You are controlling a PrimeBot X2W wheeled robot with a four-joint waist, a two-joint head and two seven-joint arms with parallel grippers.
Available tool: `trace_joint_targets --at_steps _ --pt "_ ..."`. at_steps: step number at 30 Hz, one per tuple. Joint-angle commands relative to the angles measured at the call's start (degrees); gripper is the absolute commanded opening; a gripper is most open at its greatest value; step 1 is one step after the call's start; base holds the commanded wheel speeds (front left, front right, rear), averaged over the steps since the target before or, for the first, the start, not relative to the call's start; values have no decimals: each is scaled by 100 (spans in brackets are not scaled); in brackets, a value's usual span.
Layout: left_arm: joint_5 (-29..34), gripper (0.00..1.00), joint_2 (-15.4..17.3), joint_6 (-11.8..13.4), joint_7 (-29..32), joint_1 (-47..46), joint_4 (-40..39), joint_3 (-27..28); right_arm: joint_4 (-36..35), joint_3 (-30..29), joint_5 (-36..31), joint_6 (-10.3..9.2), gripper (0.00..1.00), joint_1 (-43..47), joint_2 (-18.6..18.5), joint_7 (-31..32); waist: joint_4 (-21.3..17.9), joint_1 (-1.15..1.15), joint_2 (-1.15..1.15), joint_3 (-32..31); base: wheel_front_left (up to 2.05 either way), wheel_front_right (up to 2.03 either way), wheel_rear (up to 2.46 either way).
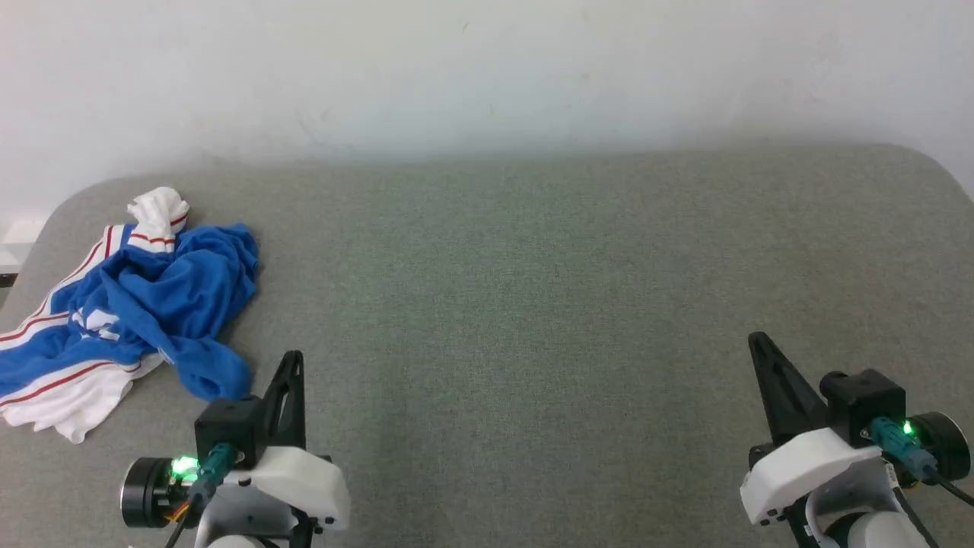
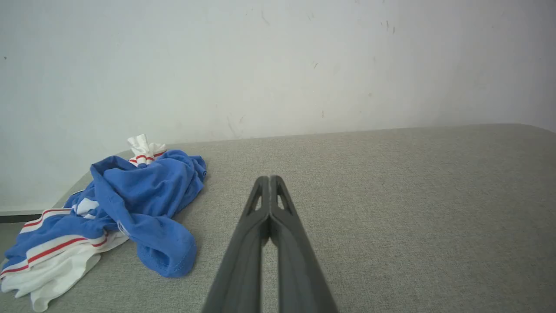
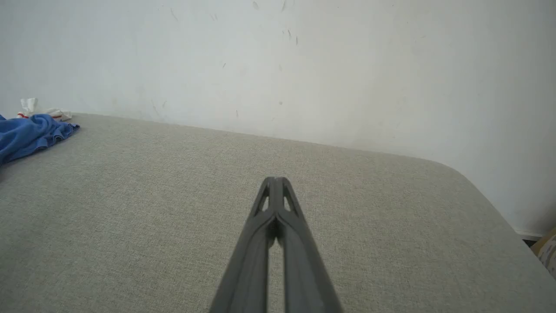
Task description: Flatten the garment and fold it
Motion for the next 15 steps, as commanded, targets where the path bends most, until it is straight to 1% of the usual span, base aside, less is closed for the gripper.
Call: trace_joint_targets --at_steps 1,15 --pt "21 0 -30 -46 1 -68 17 24 -38 -4 -43 -12 0 -40 22 3 0 0 0 0 0 0 0" --pt "21 0 -30 -46 1 -68 17 24 -38 -4 -43 -12 0 -40 22 3 0 0 0 0 0 0 0"
